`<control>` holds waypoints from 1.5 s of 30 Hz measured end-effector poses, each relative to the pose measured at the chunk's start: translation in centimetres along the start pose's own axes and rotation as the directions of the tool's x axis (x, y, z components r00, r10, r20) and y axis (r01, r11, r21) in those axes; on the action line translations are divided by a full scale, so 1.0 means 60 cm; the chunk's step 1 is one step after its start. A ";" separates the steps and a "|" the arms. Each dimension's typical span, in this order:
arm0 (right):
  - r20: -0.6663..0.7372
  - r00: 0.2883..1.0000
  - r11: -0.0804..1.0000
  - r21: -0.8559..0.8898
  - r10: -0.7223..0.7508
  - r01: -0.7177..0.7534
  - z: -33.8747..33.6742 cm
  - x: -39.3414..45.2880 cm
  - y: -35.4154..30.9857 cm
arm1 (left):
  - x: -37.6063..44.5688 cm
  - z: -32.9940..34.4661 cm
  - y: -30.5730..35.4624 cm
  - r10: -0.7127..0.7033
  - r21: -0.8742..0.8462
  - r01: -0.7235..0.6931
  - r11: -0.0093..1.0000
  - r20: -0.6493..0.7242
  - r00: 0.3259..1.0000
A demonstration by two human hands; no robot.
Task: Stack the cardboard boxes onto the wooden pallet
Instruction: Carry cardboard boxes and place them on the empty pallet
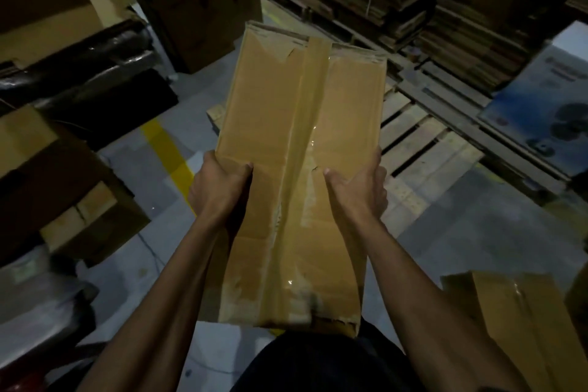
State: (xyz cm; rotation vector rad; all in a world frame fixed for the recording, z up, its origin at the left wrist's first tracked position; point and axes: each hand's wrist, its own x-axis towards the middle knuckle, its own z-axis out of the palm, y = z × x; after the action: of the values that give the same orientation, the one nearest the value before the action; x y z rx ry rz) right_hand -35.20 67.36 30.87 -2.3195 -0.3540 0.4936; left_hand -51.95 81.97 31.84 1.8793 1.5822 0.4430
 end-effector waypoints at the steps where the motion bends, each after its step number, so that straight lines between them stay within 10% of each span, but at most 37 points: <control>1: 0.008 1.000 1.000 -0.002 0.000 0.000 0.021 0.022 -0.017 | 0.035 0.002 0.001 0.001 -0.003 -0.001 1.000 0.002 1.000; 19: -0.019 0.999 0.999 -0.024 0.045 -0.045 0.232 0.408 -0.379 | 0.621 -0.003 0.116 0.147 -0.060 -0.141 0.988 0.102 0.984; 33: -0.273 0.900 0.938 0.021 0.339 -0.347 0.441 0.669 -0.625 | 1.135 0.064 0.222 0.279 -0.088 -0.267 0.960 0.410 0.868; 45: -0.274 0.850 0.887 0.020 0.449 -0.462 0.508 0.833 -0.689 | 1.342 0.142 0.309 0.312 -0.093 -0.310 0.946 0.514 0.799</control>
State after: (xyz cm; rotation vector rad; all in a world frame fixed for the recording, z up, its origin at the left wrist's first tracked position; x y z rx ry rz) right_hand -8.84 133.95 27.66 -2.4763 0.3355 0.3819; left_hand -14.98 156.16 26.31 2.0404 0.9123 0.0480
